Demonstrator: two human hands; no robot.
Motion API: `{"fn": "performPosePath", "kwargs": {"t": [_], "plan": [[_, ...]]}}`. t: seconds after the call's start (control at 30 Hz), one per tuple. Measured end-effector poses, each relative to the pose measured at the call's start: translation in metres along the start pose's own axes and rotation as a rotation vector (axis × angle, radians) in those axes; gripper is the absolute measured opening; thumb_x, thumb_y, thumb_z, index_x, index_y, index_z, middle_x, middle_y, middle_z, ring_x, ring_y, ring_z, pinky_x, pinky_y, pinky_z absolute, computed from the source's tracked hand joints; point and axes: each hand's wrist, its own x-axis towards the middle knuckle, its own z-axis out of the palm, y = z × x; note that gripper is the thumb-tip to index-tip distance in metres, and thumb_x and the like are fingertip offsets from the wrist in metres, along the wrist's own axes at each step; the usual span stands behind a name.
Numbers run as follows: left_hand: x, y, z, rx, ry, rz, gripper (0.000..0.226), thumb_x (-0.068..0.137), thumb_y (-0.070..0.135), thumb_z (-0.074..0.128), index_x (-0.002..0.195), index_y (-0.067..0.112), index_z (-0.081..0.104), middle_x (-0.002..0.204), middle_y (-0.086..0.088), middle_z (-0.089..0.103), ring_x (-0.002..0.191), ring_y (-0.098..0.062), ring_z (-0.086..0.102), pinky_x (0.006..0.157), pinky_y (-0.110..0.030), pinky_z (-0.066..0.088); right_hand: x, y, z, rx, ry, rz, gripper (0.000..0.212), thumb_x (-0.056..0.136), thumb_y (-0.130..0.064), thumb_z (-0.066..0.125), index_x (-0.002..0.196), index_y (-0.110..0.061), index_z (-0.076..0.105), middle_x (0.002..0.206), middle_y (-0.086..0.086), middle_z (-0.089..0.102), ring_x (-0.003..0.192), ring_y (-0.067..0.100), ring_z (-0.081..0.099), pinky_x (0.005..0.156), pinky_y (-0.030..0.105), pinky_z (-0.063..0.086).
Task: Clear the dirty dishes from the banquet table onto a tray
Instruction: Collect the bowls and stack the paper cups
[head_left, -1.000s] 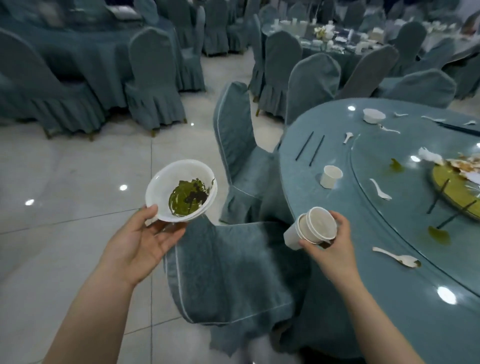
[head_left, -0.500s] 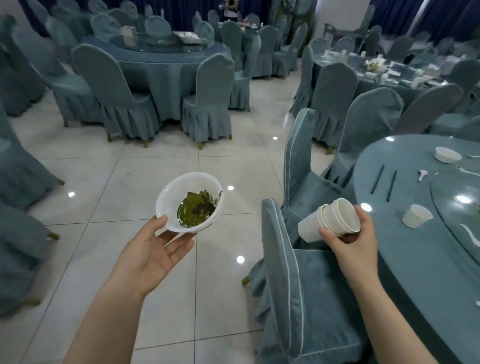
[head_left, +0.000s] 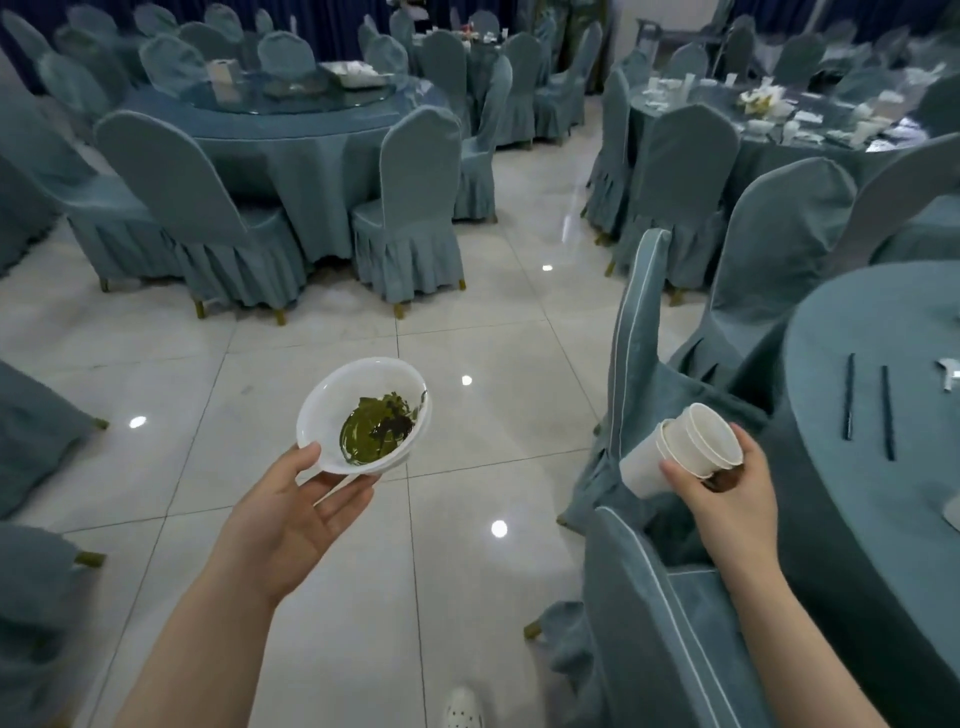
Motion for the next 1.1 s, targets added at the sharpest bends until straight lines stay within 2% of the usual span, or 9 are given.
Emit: {"fn": "performPosePath", "kwargs": {"t": [0.13,0.3,0.4,0.5,0.57,0.67,0.8,0.97,1.1], "plan": [[0.073,0.035,0.041,0.043,-0.075,-0.029,0.034,0.093,0.021,0.050,0.127,0.015,0.051,0.119,-0.023,0.063,0.098,-0.035,0.068,0.069,-0.041,0.059,0.052,0.004,0.027,-0.012,0.078,0.047,0.066,0.064,-0.021,0.085,0.113,-0.048,0.049,0.101,-0.032,0.060,0.088,-0.020,0.055,0.075,0.019,0.043],[0.157,0.065,0.099,0.088,-0.204,-0.075,0.041,0.093,0.022,0.049,0.134,0.018,0.045,0.119,-0.022,0.063,0.098,-0.036,0.068,0.069,-0.041,0.059,0.102,0.001,0.041,-0.017,0.192,0.110,0.062,0.065,-0.022,0.085,0.104,-0.055,0.050,0.099,-0.039,0.059,0.087,-0.020,0.056,0.070,0.014,0.040],[0.214,0.073,0.139,0.102,-0.305,-0.116,0.042,0.089,0.021,0.054,0.130,0.017,0.049,0.117,-0.021,0.063,0.099,-0.036,0.067,0.068,-0.040,0.059,0.131,0.002,0.042,-0.052,0.267,0.130,0.061,0.064,-0.026,0.085,0.110,-0.048,0.052,0.105,-0.026,0.063,0.091,-0.009,0.060,0.072,0.017,0.044],[0.268,0.074,0.185,0.130,-0.404,-0.179,0.056,0.072,0.023,0.064,0.126,0.018,0.052,0.114,-0.019,0.064,0.099,-0.036,0.067,0.069,-0.040,0.058,0.153,0.001,0.037,-0.090,0.372,0.149,0.058,0.063,-0.032,0.084,0.113,-0.041,0.056,0.104,-0.023,0.066,0.090,-0.008,0.061,0.069,0.018,0.045],[0.303,0.074,0.221,0.174,-0.498,-0.241,0.057,0.069,0.024,0.065,0.124,0.018,0.055,0.114,-0.018,0.065,0.099,-0.036,0.067,0.070,-0.040,0.059,0.167,-0.003,0.035,-0.097,0.471,0.169,0.058,0.065,-0.031,0.084,0.116,-0.036,0.057,0.105,-0.019,0.066,0.092,-0.004,0.061,0.068,0.019,0.045],[0.345,0.073,0.271,0.249,-0.623,-0.304,0.052,0.070,0.024,0.064,0.121,0.018,0.057,0.114,-0.017,0.066,0.100,-0.036,0.067,0.072,-0.041,0.059,0.179,-0.004,0.035,-0.072,0.628,0.194,0.056,0.065,-0.031,0.084,0.113,-0.037,0.056,0.103,-0.019,0.065,0.094,0.001,0.061,0.068,0.020,0.045],[0.394,0.077,0.338,0.274,-0.771,-0.372,0.048,0.073,0.022,0.062,0.121,0.015,0.057,0.103,-0.017,0.070,0.094,-0.035,0.069,0.068,-0.039,0.058,0.192,-0.006,0.036,-0.042,0.745,0.236,0.065,0.063,-0.031,0.086,0.117,-0.040,0.051,0.110,-0.018,0.062,0.099,0.003,0.059,0.077,0.028,0.048],[0.436,0.060,0.421,0.305,-0.837,-0.456,0.033,0.090,0.022,0.053,0.123,0.016,0.051,0.115,-0.020,0.064,0.097,-0.034,0.068,0.069,-0.039,0.059,0.207,-0.007,0.005,-0.063,0.899,0.277,0.057,0.069,-0.031,0.082,0.117,-0.038,0.053,0.110,-0.016,0.064,0.100,0.005,0.060,0.081,0.033,0.050],[0.448,0.026,0.480,0.357,-0.898,-0.533,0.024,0.092,0.022,0.050,0.115,0.018,0.053,0.112,-0.020,0.065,0.096,-0.034,0.069,0.069,-0.039,0.060,0.224,0.008,-0.024,-0.063,1.022,0.316,0.052,0.071,-0.024,0.081,0.115,-0.033,0.055,0.103,-0.016,0.064,0.093,0.002,0.059,0.068,0.022,0.045]]}}
